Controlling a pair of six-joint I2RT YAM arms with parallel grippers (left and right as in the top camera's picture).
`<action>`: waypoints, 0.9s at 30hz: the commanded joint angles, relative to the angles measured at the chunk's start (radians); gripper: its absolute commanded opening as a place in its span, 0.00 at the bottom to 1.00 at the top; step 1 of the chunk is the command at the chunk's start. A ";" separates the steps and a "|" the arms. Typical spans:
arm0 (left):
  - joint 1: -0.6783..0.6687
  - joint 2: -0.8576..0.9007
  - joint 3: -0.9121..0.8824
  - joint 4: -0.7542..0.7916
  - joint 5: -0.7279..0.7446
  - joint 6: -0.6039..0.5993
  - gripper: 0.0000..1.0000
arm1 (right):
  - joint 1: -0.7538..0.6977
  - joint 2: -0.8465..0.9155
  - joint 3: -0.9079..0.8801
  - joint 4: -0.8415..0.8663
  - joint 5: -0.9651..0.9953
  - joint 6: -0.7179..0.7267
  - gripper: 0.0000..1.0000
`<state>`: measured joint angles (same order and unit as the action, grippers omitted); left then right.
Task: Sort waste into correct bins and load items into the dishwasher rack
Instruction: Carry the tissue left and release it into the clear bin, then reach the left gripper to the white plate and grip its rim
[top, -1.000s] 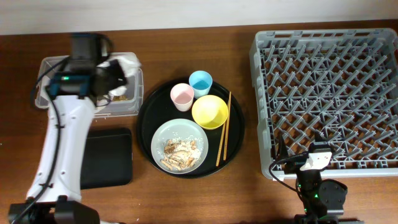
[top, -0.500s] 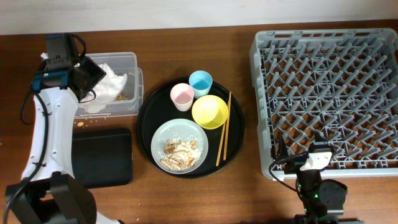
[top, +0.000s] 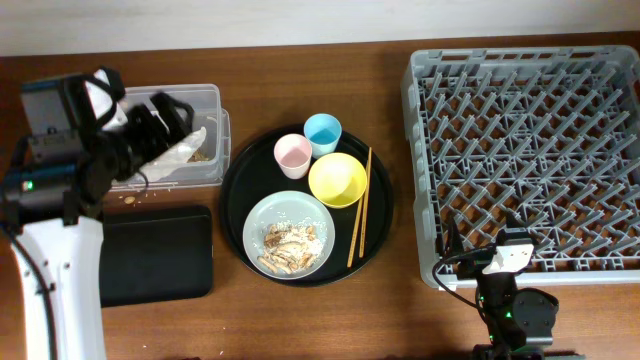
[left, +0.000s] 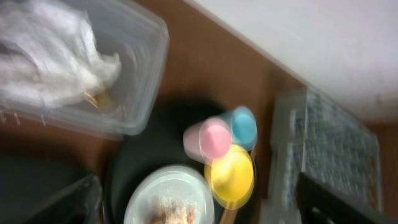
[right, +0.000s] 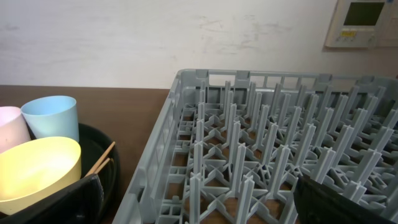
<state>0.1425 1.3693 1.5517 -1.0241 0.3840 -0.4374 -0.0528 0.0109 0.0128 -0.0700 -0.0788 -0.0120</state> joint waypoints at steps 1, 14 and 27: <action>-0.029 0.006 -0.001 -0.134 0.121 0.109 0.93 | -0.006 -0.007 -0.007 -0.002 0.004 -0.007 0.99; -0.574 0.017 -0.014 -0.294 -0.254 -0.105 0.61 | -0.006 -0.007 -0.007 -0.002 0.005 -0.007 0.99; -0.899 0.286 -0.173 -0.072 -0.430 -0.296 0.59 | -0.006 -0.007 -0.007 -0.002 0.005 -0.007 0.99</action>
<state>-0.7181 1.5543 1.4014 -1.1431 -0.0082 -0.7033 -0.0528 0.0109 0.0128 -0.0700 -0.0784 -0.0120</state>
